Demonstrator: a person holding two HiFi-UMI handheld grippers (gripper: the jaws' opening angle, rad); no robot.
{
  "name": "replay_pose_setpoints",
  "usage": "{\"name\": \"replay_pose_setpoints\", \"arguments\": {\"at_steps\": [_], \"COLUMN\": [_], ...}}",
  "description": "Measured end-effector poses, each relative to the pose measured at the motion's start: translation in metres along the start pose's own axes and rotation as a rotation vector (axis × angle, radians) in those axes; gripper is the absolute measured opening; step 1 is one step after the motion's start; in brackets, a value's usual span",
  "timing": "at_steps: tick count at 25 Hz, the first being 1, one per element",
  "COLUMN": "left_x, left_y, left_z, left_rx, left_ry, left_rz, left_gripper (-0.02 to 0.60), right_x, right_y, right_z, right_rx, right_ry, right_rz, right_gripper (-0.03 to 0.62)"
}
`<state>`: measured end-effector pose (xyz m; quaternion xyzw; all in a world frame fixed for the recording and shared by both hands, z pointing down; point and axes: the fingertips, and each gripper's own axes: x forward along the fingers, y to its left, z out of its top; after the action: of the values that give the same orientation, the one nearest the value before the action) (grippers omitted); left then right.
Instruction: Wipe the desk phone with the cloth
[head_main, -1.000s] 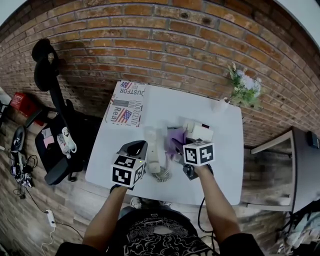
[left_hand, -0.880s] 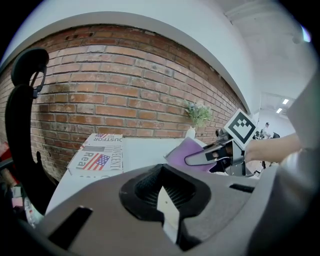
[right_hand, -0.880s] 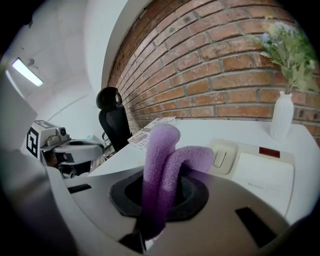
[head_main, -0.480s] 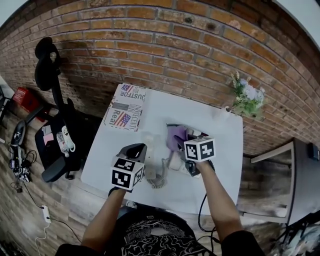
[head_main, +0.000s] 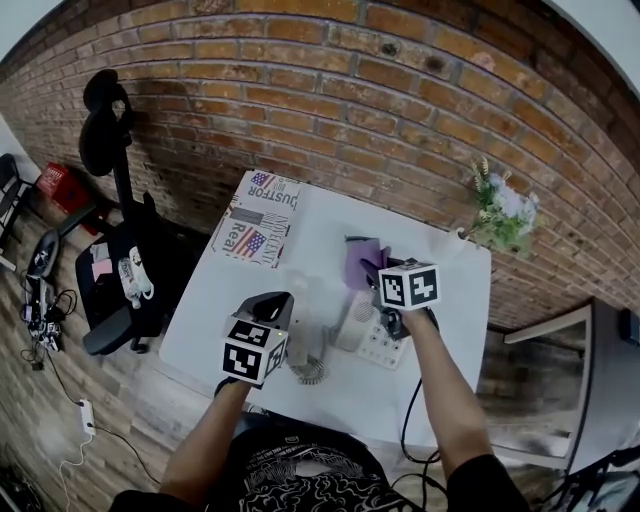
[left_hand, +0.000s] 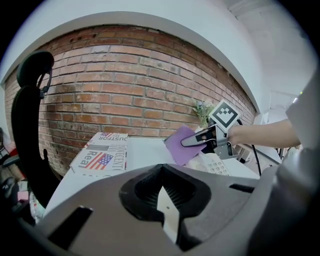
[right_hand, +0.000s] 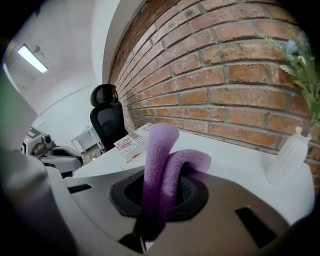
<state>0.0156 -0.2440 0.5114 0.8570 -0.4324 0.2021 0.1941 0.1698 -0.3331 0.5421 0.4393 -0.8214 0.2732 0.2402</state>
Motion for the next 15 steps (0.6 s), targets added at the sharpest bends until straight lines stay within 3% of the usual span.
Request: {"name": "replay_pose_setpoints", "arguments": {"at_steps": [5, 11, 15], "left_x": [0.002, 0.004, 0.004], "left_y": [-0.004, -0.006, -0.01], "left_z": [0.007, 0.005, 0.0], "left_rx": [-0.003, -0.007, -0.012], "left_ry": [-0.012, -0.004, 0.006], "left_rz": [0.012, 0.031, 0.04], "left_gripper": [0.006, 0.006, 0.006], "right_x": [-0.002, -0.011, -0.01], "right_y": [-0.007, -0.017, -0.027], "right_z": [0.018, 0.06, 0.058], "right_rx": [-0.045, -0.111, -0.209], "right_ry": [-0.016, -0.107, -0.081], "right_rz": [0.013, 0.008, -0.027], "right_gripper": [0.048, 0.048, 0.048]}}
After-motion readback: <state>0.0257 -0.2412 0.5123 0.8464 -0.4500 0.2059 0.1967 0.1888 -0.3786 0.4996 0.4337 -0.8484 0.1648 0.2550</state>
